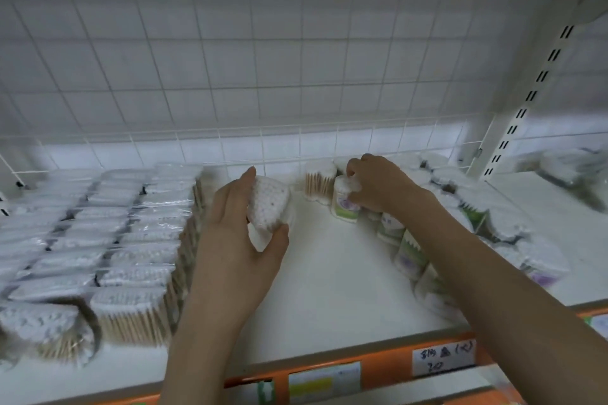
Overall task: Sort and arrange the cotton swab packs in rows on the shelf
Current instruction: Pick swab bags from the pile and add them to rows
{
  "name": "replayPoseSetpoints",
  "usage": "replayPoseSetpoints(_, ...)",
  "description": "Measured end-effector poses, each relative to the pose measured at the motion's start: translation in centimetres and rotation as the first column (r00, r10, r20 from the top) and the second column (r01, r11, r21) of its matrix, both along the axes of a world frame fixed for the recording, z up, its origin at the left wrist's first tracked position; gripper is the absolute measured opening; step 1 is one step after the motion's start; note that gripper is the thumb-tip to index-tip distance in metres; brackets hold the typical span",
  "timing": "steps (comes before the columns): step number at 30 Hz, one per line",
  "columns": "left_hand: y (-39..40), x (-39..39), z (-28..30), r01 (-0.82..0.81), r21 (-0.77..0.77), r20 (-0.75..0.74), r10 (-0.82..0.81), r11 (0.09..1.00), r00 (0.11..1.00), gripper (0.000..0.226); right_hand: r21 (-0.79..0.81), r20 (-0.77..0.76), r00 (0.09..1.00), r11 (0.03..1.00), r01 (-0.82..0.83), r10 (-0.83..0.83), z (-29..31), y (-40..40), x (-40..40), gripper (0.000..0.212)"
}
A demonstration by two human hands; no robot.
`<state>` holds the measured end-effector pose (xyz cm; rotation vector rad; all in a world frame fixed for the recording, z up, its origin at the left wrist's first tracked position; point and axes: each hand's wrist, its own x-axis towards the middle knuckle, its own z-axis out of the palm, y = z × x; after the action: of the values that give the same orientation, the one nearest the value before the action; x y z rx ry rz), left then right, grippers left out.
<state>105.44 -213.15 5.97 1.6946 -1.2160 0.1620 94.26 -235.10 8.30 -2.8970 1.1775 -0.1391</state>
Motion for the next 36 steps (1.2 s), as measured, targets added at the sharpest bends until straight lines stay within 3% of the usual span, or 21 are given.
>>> replayPoseSetpoints(8,-2.7,-2.1,-0.8,0.022,0.101,-0.004,-0.022,0.995,1.0,0.075,0.052,0.091,0.993,0.996,-0.078,0.073,0.6,-0.7,-1.8,0.058)
replayPoseSetpoints(14,-6.6,-4.2,-1.2,0.096,0.203,0.05,-0.108,0.974,0.993,0.075,-0.022,0.299,0.953,0.999,-0.041,0.046,3.2,0.8,-7.1,0.043)
replayPoseSetpoints(22,-10.5,-5.7,-1.7,0.145,0.318,0.044,-0.167,0.937,0.985,0.073,-0.015,0.48,0.877,1.0,0.008,0.001,2.6,5.5,-13.4,0.039)
replayPoseSetpoints(31,-11.8,-7.2,-3.6,0.135,0.456,0.039,-0.171,0.88,0.984,0.076,-0.025,0.517,0.856,1.0,0.01,0.004,0.8,6.0,-14.7,0.038)
replayPoseSetpoints(36,-11.8,-7.1,-3.1,0.039,0.548,0.153,-0.146,0.836,0.977,0.077,-0.034,0.509,0.86,0.999,-0.001,0.019,0.6,6.3,-14.1,0.036)
